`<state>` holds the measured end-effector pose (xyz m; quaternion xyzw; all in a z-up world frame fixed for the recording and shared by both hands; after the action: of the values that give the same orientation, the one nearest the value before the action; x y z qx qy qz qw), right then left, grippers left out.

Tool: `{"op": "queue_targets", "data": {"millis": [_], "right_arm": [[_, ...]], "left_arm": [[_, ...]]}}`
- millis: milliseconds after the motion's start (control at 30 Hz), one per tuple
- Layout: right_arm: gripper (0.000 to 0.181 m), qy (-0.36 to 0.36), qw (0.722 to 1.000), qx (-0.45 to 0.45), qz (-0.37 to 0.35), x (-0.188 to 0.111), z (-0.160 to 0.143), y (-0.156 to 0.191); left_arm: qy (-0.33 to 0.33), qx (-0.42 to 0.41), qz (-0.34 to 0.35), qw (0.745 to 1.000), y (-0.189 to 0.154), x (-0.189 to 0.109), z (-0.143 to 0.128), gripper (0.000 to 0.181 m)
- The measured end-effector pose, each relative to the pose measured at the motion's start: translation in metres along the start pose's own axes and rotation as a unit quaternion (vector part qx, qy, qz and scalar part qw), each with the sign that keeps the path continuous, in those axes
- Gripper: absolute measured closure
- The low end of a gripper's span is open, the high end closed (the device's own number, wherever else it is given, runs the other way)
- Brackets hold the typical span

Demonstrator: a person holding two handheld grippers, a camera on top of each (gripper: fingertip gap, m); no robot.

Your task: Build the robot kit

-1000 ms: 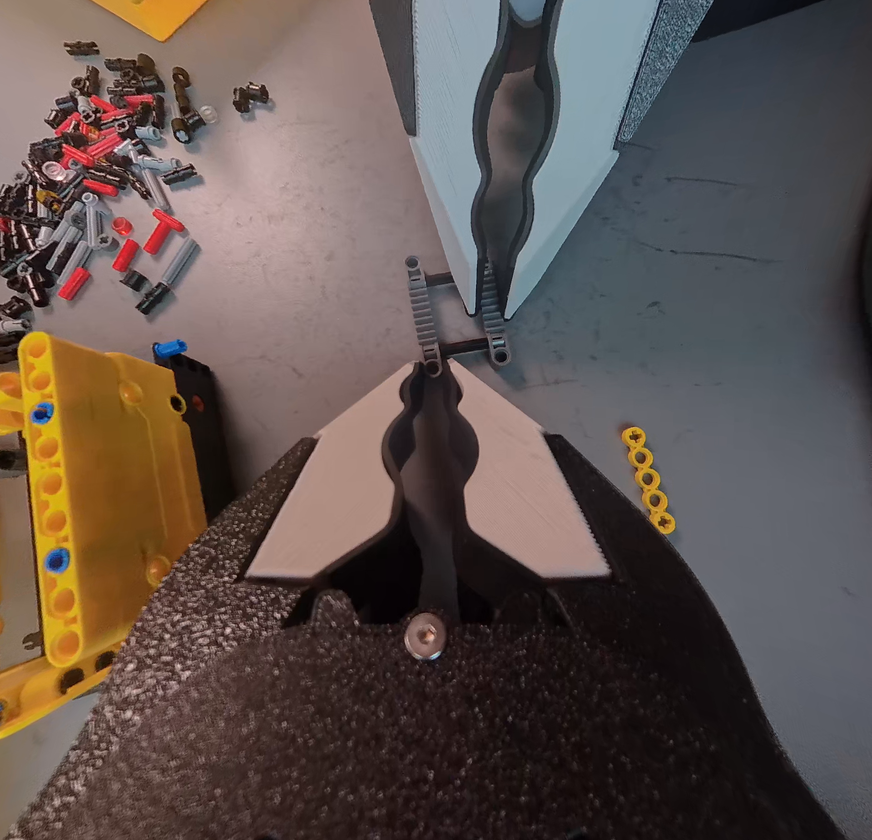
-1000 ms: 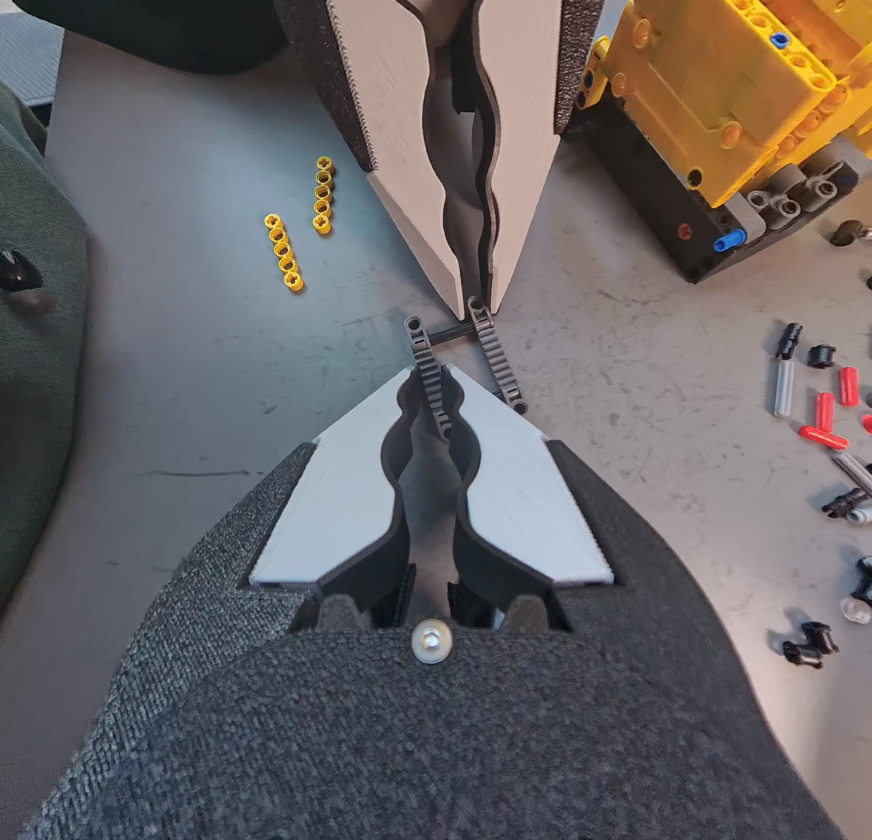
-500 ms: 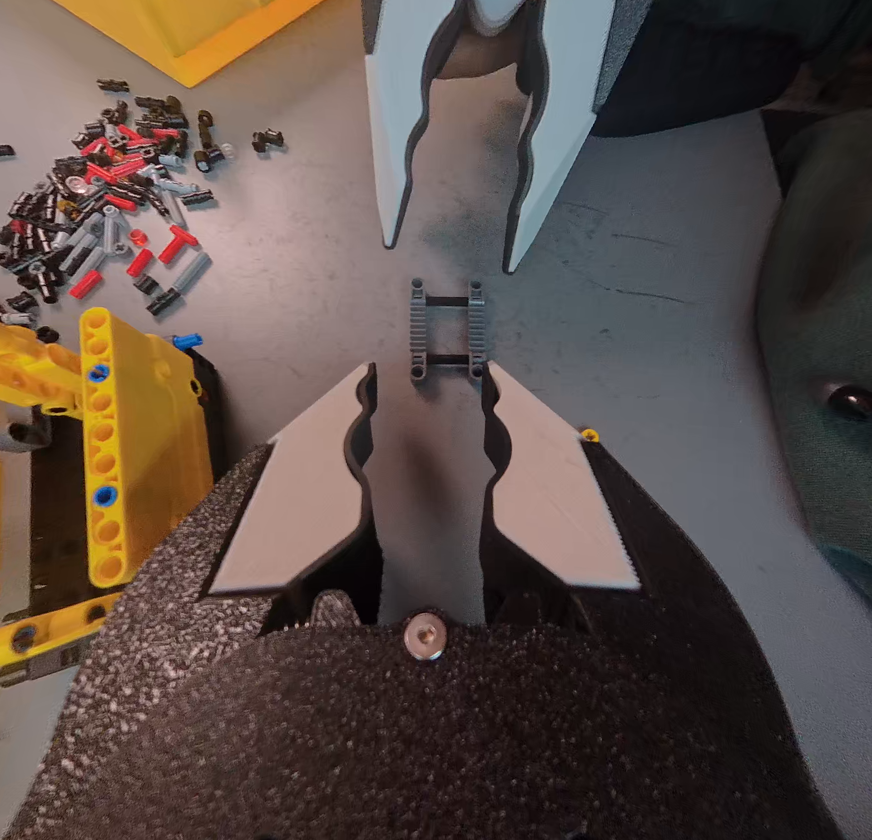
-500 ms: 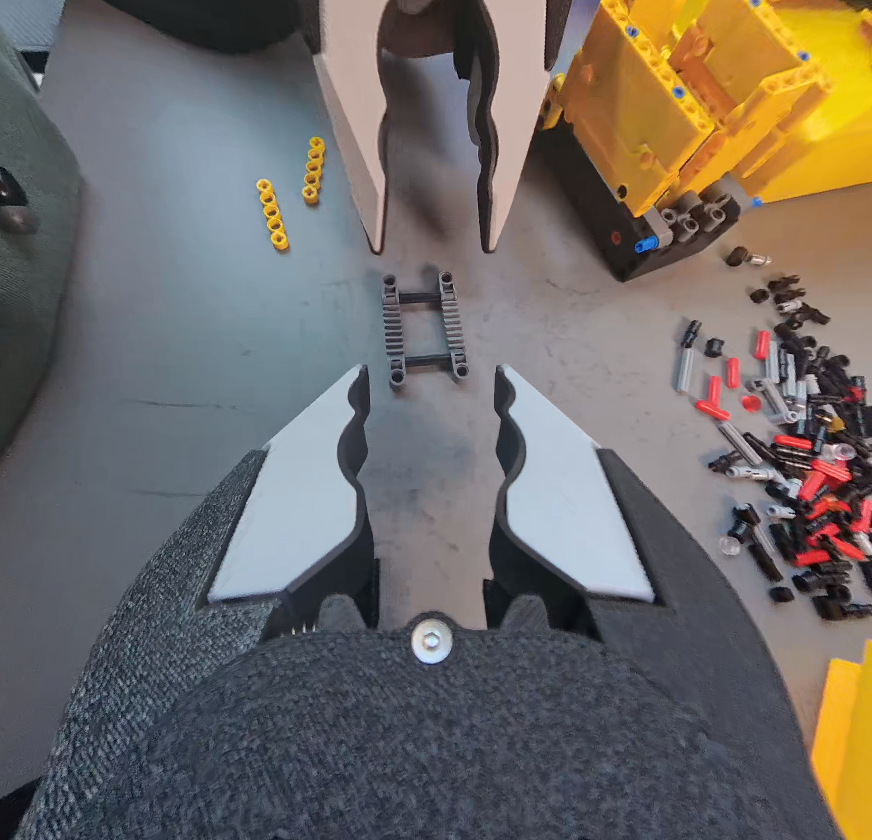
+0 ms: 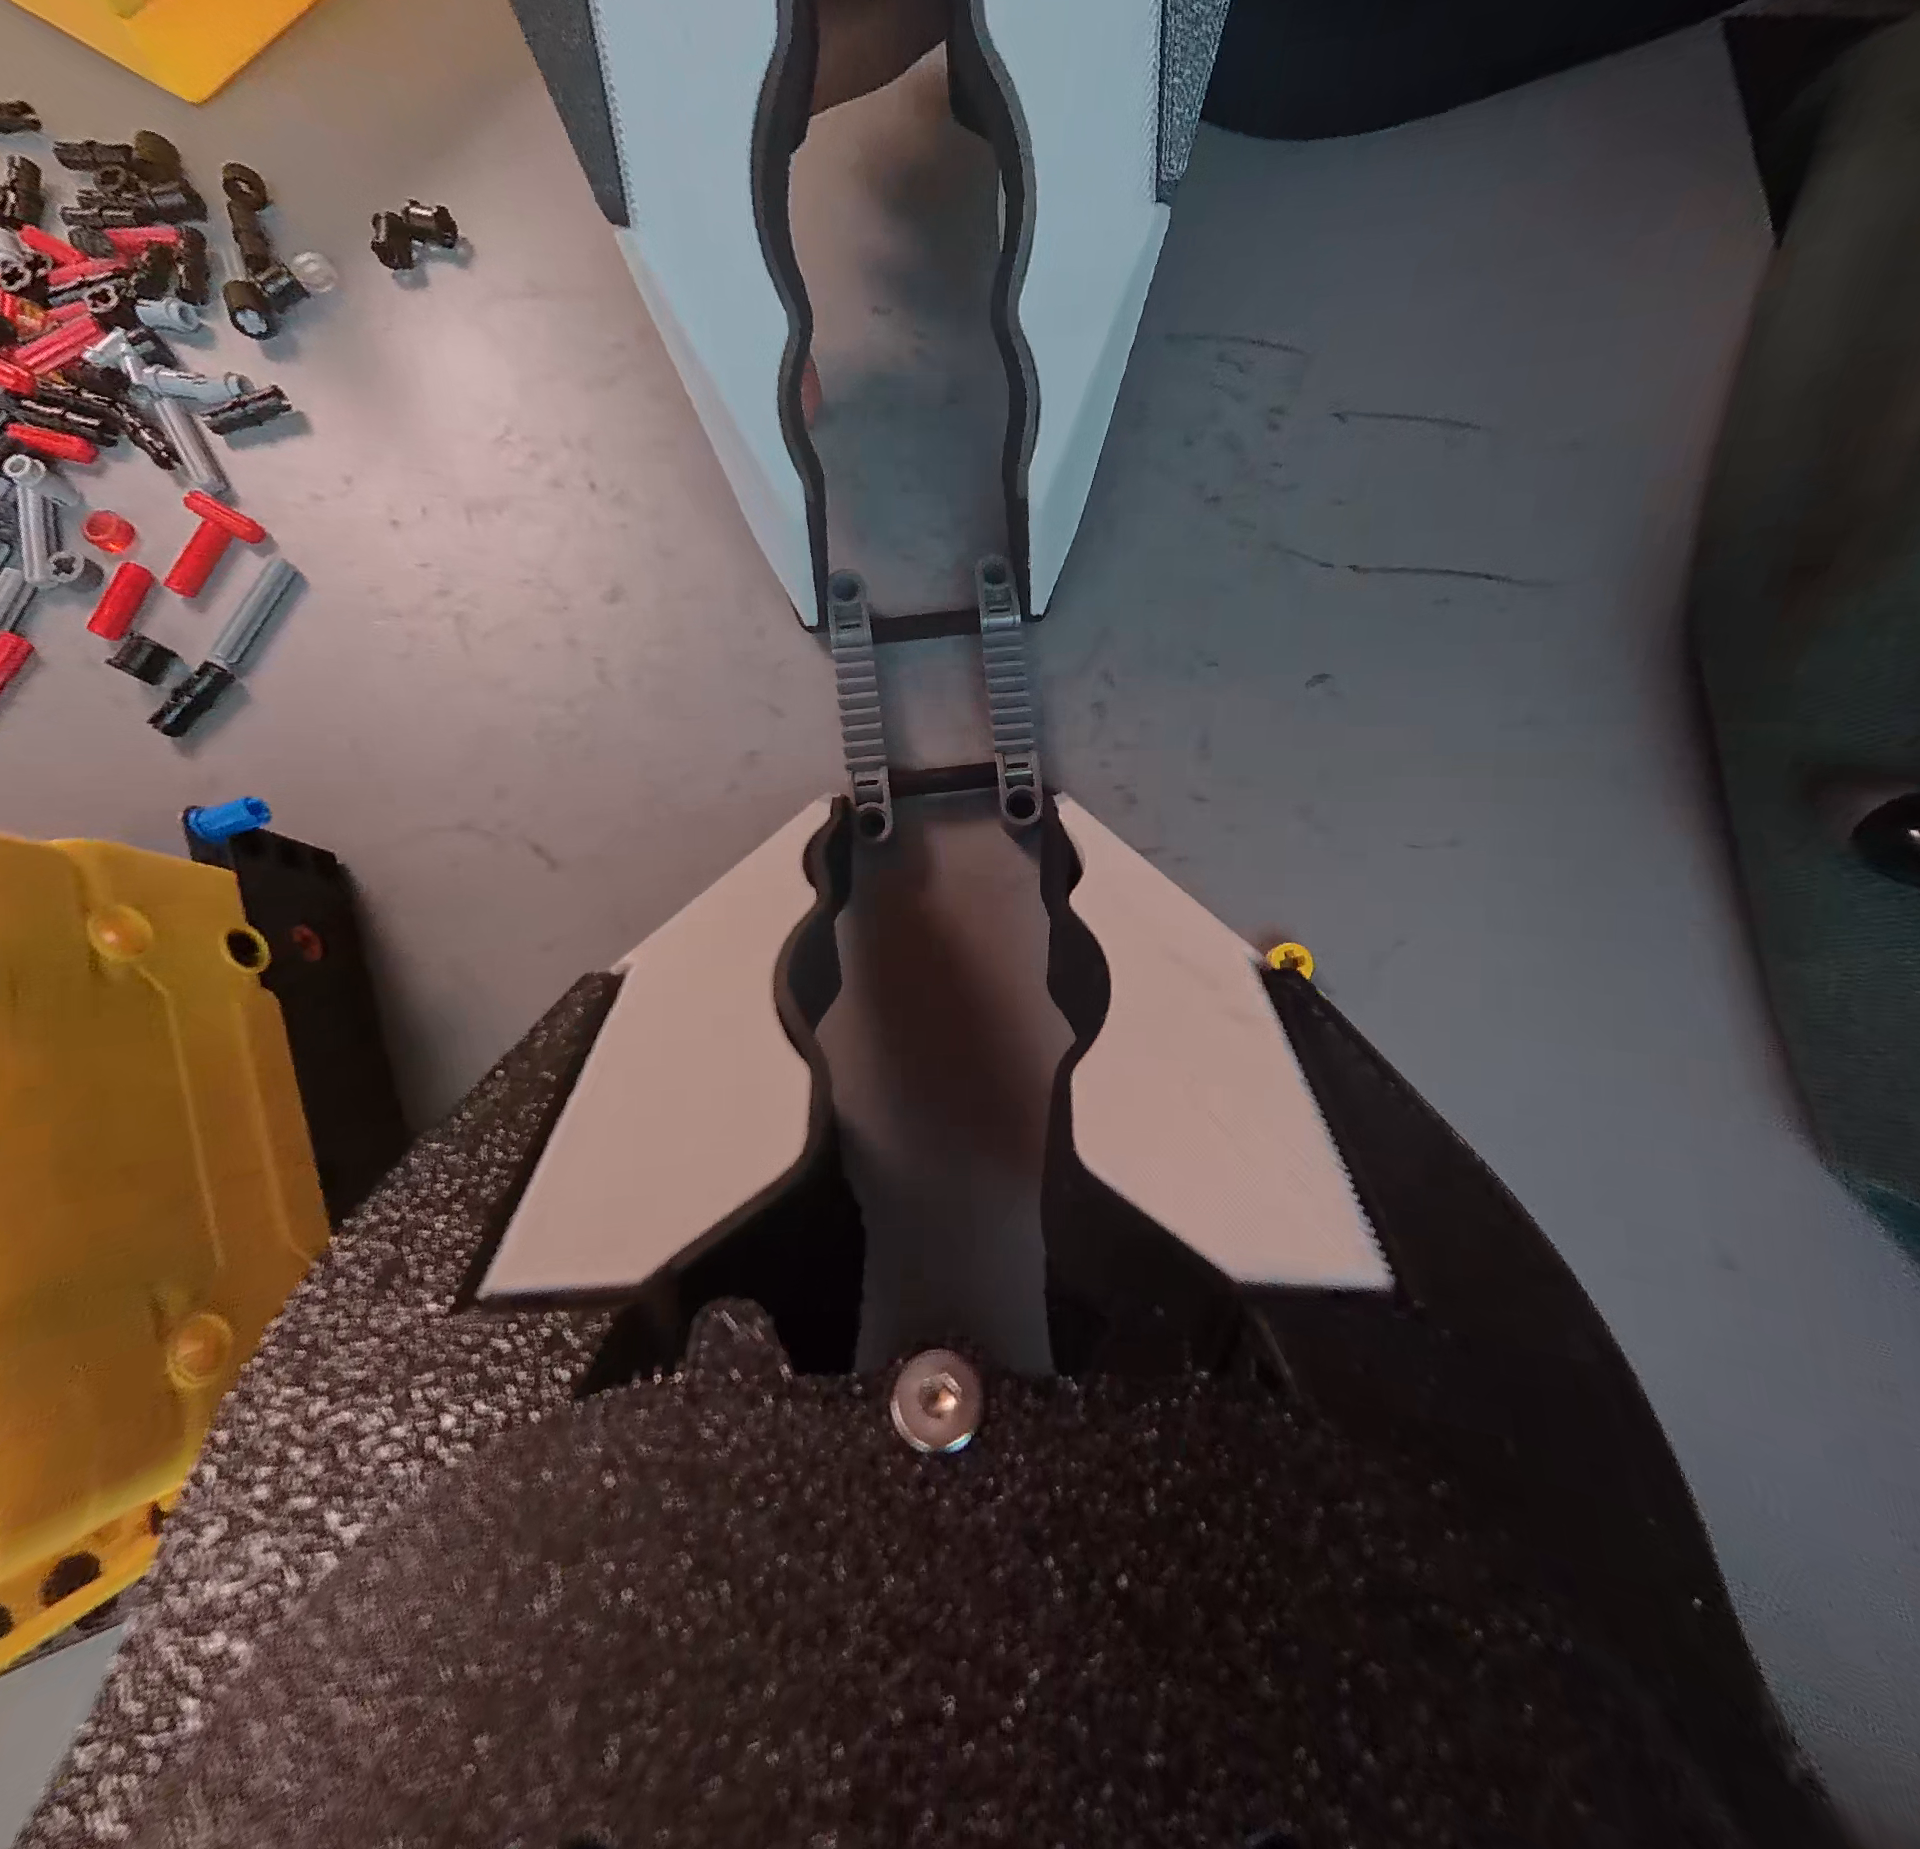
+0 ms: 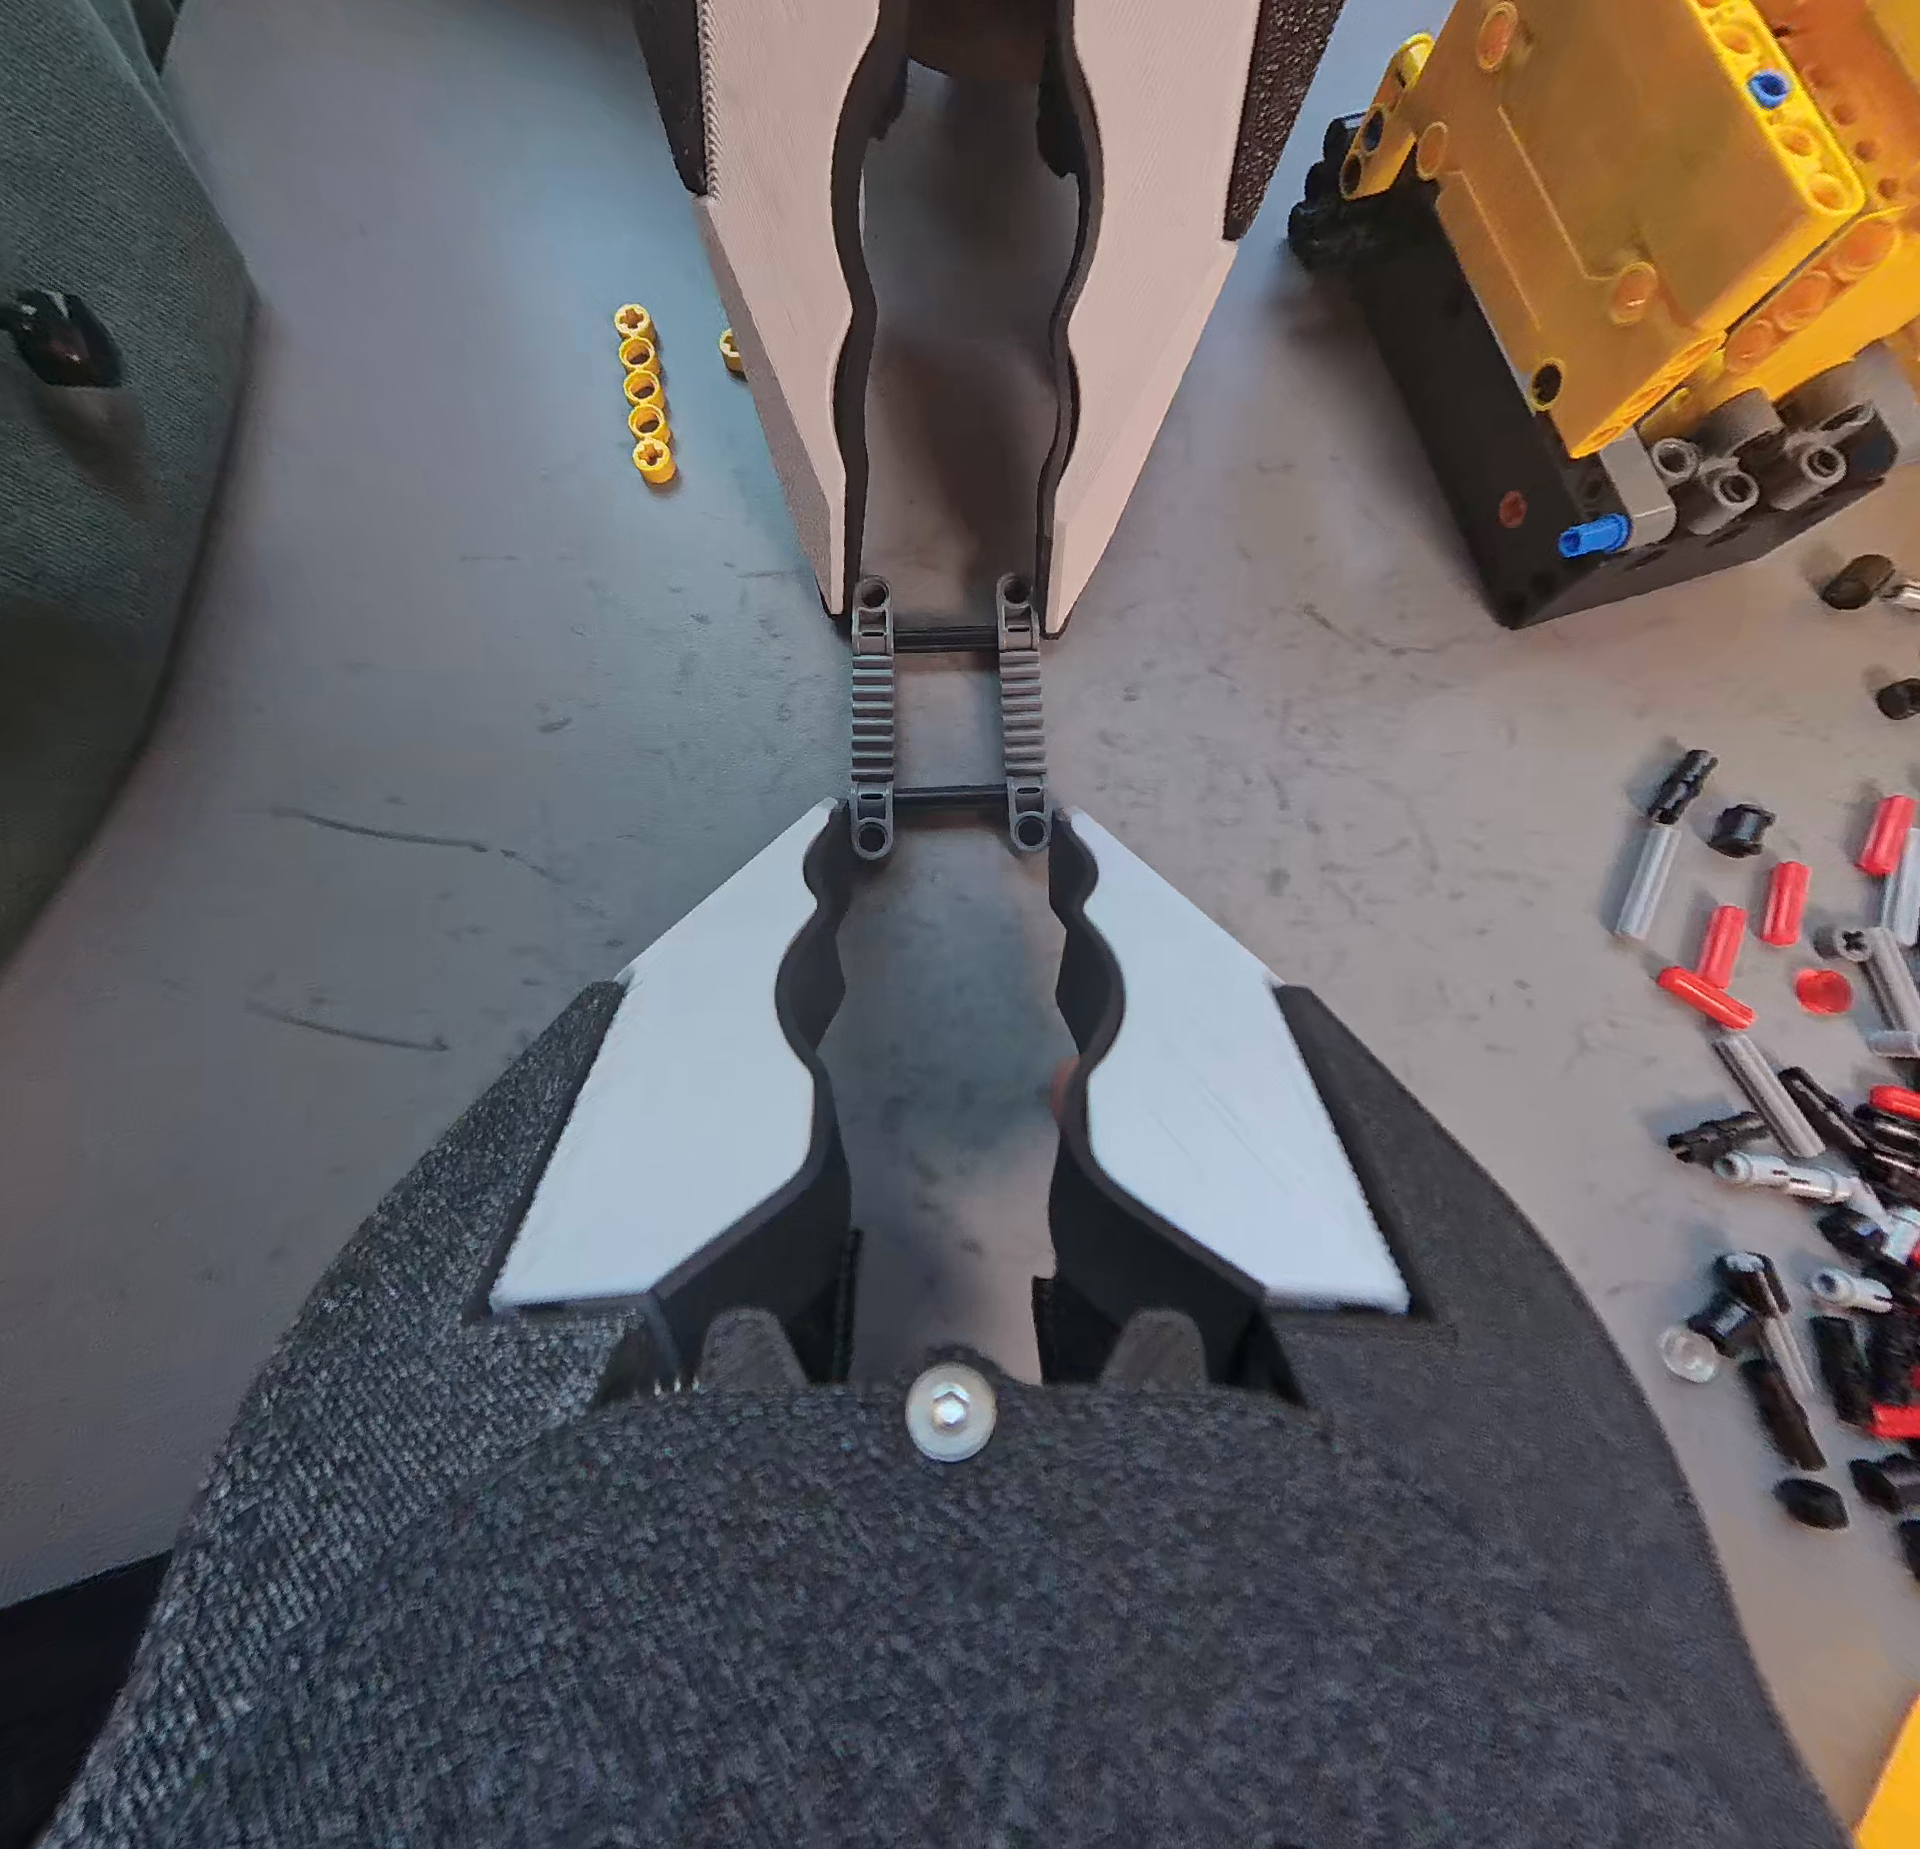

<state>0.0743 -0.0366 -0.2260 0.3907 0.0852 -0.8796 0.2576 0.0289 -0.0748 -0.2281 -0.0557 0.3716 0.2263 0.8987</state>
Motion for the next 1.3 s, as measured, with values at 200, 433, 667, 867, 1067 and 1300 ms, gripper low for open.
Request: {"op": "queue_targets", "data": {"millis": [200,433,667,867,1067,1300], "right_arm": [[0.148,-0.005,1.0,-0.011,-0.005,-0.0003,-0.0003,0.0015],[0.147,-0.01,1.0,0.001,-0.005,-0.0006,-0.001,0.002],[0.147,-0.024,1.0,-0.013,-0.002,-0.0023,-0.0022,0.0033],[0.15,-0.023,0.999,-0.028,0.003,-0.0017,-0.0015,0.0042],[0.154,-0.021,0.999,-0.031,0.008,-0.0015,-0.0015,0.0053],[0.155,-0.019,0.999,-0.027,0.014,-0.0015,-0.0017,0.0058]], "left_arm": [[0.0,0.002,-0.004,1.0,-0.0007,0.0001,-0.0003,0.146],[0.001,0.0,-0.007,1.0,-0.0011,0.0001,-0.0005,0.147],[0.0,0.0,-0.009,1.0,-0.0019,0.0003,-0.0002,0.148],[0.002,0.001,-0.012,1.0,-0.0025,0.0003,-0.0002,0.148],[0.004,-0.001,-0.018,1.0,-0.0036,0.0004,0.0001,0.15],[0.009,-0.004,-0.019,1.0,-0.0045,0.0004,0.0004,0.153]]}}
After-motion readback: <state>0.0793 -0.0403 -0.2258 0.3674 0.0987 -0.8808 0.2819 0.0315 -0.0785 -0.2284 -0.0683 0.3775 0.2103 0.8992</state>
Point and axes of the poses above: each gripper's, where its closed fingertips meet, x out along the fingers, z out of its top, y = z × x across the jaws, the point moved 2 cm from there along -x, back along the fingers, and after that the axes turned 6 degrees about x, right-handed, at the moved point
